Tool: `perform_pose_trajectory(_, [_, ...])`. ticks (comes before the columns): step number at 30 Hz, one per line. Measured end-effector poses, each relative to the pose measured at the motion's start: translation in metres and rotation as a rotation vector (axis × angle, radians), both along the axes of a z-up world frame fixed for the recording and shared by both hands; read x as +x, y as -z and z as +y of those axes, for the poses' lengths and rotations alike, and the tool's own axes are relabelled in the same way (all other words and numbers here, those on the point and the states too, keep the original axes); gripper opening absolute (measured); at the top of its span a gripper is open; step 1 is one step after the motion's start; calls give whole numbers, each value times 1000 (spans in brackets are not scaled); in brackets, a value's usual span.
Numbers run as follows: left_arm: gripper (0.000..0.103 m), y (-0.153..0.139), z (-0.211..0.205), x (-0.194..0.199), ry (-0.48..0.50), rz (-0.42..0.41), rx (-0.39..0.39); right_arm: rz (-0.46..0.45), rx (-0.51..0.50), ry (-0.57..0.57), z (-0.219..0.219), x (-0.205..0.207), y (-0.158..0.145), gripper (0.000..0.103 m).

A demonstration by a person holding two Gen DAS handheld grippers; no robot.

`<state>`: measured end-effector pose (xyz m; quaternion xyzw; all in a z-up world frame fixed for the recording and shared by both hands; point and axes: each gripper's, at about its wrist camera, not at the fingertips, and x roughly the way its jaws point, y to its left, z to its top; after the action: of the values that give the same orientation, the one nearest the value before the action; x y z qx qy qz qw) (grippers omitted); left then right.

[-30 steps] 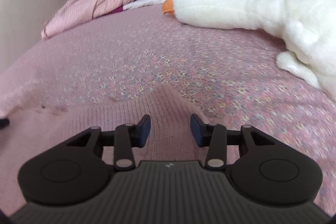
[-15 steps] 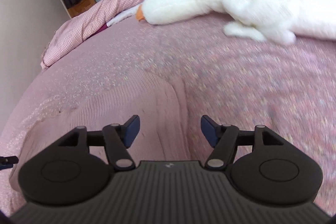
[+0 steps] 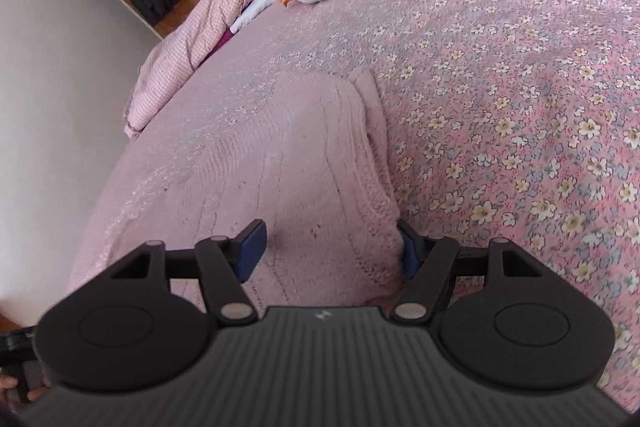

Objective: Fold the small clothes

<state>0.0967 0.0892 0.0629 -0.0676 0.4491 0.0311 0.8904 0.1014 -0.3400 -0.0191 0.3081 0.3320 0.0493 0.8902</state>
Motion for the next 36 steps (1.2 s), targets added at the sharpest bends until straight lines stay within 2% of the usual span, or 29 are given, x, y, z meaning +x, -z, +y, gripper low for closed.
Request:
perform_pose_trajectory(7, [76,3,1,1,-15,21,6,-29,45,31,-2,-7,5,67])
perform_pose_trajectory(8, [76,3,1,1,-14,21,8,-25,53,35,-2,-8,4,64])
perform_pose_trajectory(9, [76,4,1,1,-13,21,9,-17,63,42,-3,-9,4,56])
perform_pose_trajectory(14, [76,8,2,3,-18,37,-4,-13,139,76,-8,-16,10,47])
perform_pose_trajectory(22, [76,13,3,2,-13,37,-20,-21,158,127,-6,-17,16,45])
perform_pose_trajectory(27, [76,14,3,3,-20,44,-26,-36,244,171,-10,-15,22,46])
perform_pose_trajectory(31, [76,13,1,1,-17,42,-14,-40,229,169,-8,-13,21,47])
perform_pose_trajectory(32, [76,12,1,1,-16,43,-12,-37,220,175,-8,-14,19,37])
perform_pose_trajectory(33, [76,12,0,0,-16,44,-10,-27,214,191,-7,-15,19,32])
perform_pose_trajectory(36, [76,10,1,-1,-15,45,-8,-44,224,213,-5,-22,19,31])
